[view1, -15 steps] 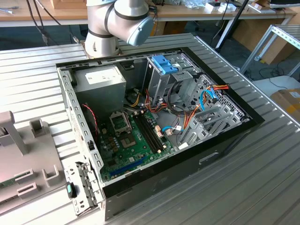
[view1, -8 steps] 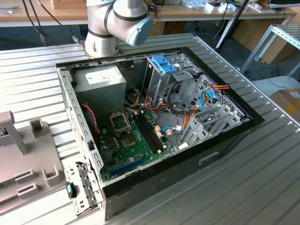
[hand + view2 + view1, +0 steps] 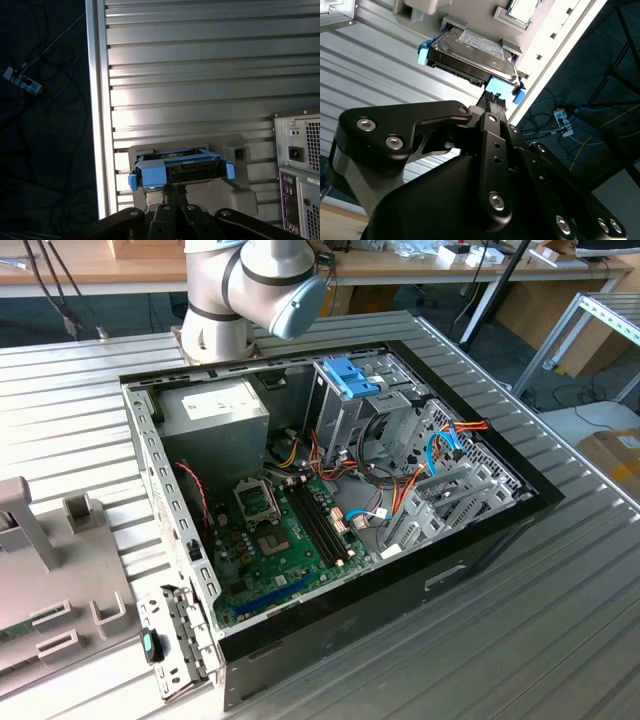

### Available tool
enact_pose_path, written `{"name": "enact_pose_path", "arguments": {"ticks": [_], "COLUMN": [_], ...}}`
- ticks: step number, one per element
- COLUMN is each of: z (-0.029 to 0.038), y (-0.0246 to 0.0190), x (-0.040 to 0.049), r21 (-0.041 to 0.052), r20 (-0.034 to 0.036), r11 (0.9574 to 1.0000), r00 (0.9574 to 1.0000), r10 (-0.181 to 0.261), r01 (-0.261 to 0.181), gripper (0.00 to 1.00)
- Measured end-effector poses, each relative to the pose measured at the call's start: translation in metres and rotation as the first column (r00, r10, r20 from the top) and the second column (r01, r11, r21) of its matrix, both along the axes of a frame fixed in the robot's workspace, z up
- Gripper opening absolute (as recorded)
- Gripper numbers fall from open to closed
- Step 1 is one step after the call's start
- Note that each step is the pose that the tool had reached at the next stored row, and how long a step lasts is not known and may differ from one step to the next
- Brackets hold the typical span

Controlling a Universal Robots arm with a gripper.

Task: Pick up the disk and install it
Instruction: 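Reach for the disk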

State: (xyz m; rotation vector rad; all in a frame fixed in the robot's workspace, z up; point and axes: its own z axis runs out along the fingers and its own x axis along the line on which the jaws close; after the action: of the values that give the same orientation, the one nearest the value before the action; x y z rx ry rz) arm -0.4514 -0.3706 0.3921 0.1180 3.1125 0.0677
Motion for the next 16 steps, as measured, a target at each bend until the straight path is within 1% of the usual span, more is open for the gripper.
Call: {"name": "enact_pose_path", "arguments": {"ticks": [8,16], "z": [0.0,0.0], "y": [-0.0011,-0.0011], "x": [-0.0001,-0.0033], "r21": [0.0,-0.0001], "r20": [0.0,0.0], "r11": [1.0,1.0], "r00": [1.0,1.0], "r10": [0.0,0.0], "r01": [0.0,0.0], "gripper": [0.11,0.11]}}
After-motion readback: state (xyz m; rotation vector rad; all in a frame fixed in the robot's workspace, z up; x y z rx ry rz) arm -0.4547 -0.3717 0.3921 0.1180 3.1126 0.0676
